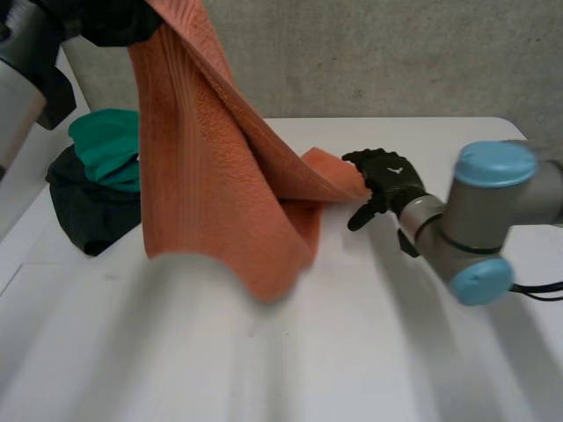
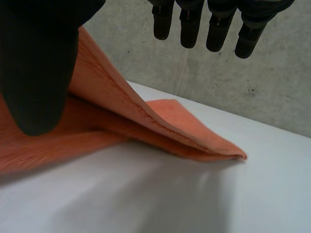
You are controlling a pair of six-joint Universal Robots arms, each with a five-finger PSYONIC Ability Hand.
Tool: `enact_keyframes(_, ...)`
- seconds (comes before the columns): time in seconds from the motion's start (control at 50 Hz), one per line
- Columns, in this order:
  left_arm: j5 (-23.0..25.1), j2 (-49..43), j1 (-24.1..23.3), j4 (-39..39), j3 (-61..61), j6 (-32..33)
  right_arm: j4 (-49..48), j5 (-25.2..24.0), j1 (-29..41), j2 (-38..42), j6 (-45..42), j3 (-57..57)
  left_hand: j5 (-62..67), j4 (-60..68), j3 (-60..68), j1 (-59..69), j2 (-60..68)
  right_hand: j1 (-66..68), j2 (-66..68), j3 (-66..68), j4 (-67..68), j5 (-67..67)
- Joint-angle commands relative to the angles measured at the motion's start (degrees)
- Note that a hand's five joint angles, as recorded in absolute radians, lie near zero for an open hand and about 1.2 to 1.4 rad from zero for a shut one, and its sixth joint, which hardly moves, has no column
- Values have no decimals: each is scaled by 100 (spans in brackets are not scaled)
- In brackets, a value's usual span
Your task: Fold the laundry.
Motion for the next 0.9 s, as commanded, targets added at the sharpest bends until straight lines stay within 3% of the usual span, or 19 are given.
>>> enact_keyframes(0.02, -8, 583, -188, -159, -114, -46, -144, 735, 383, 956, -257, -968, 1365, 1126, 1163, 1347, 1131, -255, -179, -121, -144, -166)
enact_keyframes(0.06, 1, 706, -197, -159, -141, -72, -74, 744, 471, 1229, -353, -1197, 1365, 1126, 1163, 1347, 1131, 466, 542, 600, 577, 555)
enact_keyframes(0.1, 1, 847, -197, -177, -141, -116, -30, 700, 550, 1378, -397, -1303, 1365, 1126, 1163, 1347, 1131, 2259, 2334, 2392, 2370, 2347)
enact_keyframes(0.12, 1, 883, -189, -186, -150, -125, -4, 718, 594, 1466, -415, -1382, 1365, 1126, 1163, 1347, 1131, 5917, 5992, 6050, 6028, 6005)
enact_keyframes(0.14, 1, 918, -180, -194, -150, -142, 5, 718, 595, 1475, -415, -1409, 1365, 1126, 1163, 1347, 1131, 6672, 6747, 6805, 6782, 6760)
enact_keyframes(0.24, 1, 1032, 13, -247, -159, -195, -3, 902, 323, 976, -249, -1234, 1365, 1126, 1163, 1347, 1131, 6679, 6755, 6813, 6790, 6768)
enact_keyframes(0.34, 10, 1015, 601, -335, -132, -274, -337, 938, -362, -377, -168, -715, 1365, 1126, 1163, 1347, 1131, 6679, 6755, 6813, 6790, 6768)
enact_keyframes(0.5, 106, 831, 1955, -721, -27, -801, 66, 25, -1461, -2407, -1626, -179, 1365, 1126, 1163, 1347, 1131, 6679, 6755, 6813, 6790, 6768)
enact_keyframes(0.62, 581, 453, 2940, -1450, -36, -1127, 848, -609, -2147, -3516, -2726, -152, 1365, 1126, 1163, 1347, 1131, 6679, 6755, 6813, 6790, 6768)
enact_keyframes(0.74, 871, -390, 2765, -2180, -1, -803, 1437, -969, -2420, -3666, -3174, -152, 1365, 1126, 1163, 1347, 1131, 6679, 6755, 6813, 6790, 6768)
enact_keyframes(0.82, 723, -1320, 2309, -2593, 122, -101, 1701, -1049, -2350, -3333, -3456, -117, 1365, 1126, 1163, 1347, 1131, 6679, 6755, 6813, 6790, 6768)
enact_keyframes(0.9, 363, -2155, 1949, -2472, 498, 374, 1790, -900, -2192, -2753, -3851, -178, 1365, 1126, 1163, 1347, 1131, 6679, 6755, 6813, 6790, 6768)
